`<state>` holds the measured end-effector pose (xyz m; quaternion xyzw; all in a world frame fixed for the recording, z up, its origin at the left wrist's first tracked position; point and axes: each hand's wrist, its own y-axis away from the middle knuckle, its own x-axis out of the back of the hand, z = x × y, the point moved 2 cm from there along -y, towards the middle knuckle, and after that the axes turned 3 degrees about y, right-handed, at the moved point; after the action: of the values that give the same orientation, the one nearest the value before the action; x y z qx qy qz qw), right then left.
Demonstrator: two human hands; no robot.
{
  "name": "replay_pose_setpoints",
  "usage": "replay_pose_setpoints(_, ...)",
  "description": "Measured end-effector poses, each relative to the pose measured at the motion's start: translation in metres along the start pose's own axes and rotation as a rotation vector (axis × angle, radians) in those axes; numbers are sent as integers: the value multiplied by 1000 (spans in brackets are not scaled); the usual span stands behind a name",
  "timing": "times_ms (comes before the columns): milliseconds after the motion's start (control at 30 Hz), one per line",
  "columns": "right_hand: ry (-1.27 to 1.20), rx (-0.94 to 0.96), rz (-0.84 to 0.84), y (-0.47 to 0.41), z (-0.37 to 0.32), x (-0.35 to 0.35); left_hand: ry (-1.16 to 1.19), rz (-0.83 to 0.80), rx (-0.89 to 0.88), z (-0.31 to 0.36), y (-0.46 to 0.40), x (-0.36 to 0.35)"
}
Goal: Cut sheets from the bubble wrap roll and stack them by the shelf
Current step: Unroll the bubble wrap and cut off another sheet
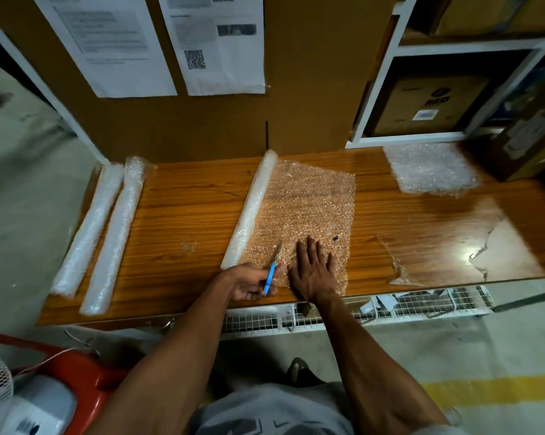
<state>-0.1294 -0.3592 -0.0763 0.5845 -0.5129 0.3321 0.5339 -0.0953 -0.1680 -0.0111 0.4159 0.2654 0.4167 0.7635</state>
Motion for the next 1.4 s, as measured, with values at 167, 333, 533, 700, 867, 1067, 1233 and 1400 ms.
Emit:
replay_pose_setpoints(167,1,12,-8,-1,4,-1,9,-73,24,8,0,-2)
replay_pose_setpoints(333,6,19,5,-1,4,3,-33,-20,-33,18,-4,-7)
replay_pose_setpoints(533,27,31,5,-4,8,3,-4,61,-72,22,-13,-13)
replay_pose_setpoints(700,26,28,7,-2,10,3,1,126,-102,16,-22,-13)
replay_pose_setpoints(867,29,33,19,-2,11,3,12,153,-97,15,-21,-12)
replay_pose_setpoints(1067,51,35,40,-11,9,7,-25,69,-62,26,-20,-12)
replay_pose_setpoints(1233,98,59,16,-13,12,4,-52,42,-18,37,-14,-15)
replay_pose_setpoints(1400,84,53,53,-11,13,5,-39,28,32,47,-23,-17)
